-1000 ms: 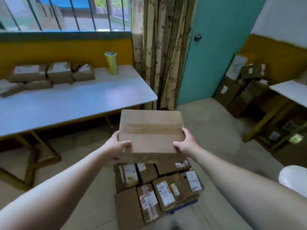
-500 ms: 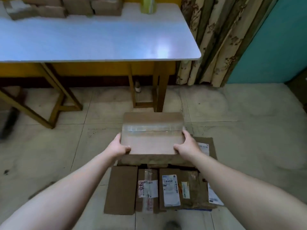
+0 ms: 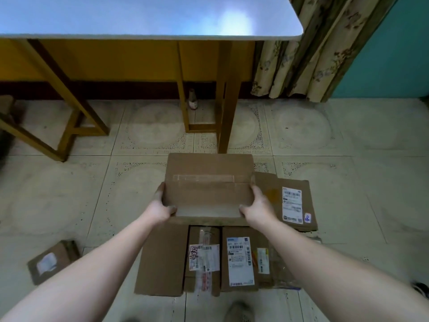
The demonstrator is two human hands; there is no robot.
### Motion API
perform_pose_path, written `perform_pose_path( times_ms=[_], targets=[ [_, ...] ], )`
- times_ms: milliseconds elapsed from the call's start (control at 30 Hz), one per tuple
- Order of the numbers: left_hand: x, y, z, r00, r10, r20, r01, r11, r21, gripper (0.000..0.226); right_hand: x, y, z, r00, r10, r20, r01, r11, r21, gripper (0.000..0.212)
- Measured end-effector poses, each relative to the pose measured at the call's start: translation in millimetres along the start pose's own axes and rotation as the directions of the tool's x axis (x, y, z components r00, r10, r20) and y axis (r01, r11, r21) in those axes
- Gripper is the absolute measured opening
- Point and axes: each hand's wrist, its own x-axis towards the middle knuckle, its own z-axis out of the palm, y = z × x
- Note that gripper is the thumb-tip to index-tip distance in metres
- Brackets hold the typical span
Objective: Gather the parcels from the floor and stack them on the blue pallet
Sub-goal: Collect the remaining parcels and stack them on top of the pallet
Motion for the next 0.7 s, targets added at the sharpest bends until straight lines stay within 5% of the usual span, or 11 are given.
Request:
perform_pose_path(
  times_ms=[333,700],
  targets=[
    [11.3,2.7,-10.1,0.993,-0.025,0.118,-0.005,0.969,0.247,0.089,7.6,-13.6,7.6,0.987,0.122,0.101,-0.097,0.971,-0.22,0.08],
    [-115.9,15.3,-157.1,0.995,-0.082,0.052,0.057,0.925,0.375,0.076,-124.1,-142.9,-49.1,0.973,-0.071,0.221,0.145,0.93,-0.339,0.063]
  ],
)
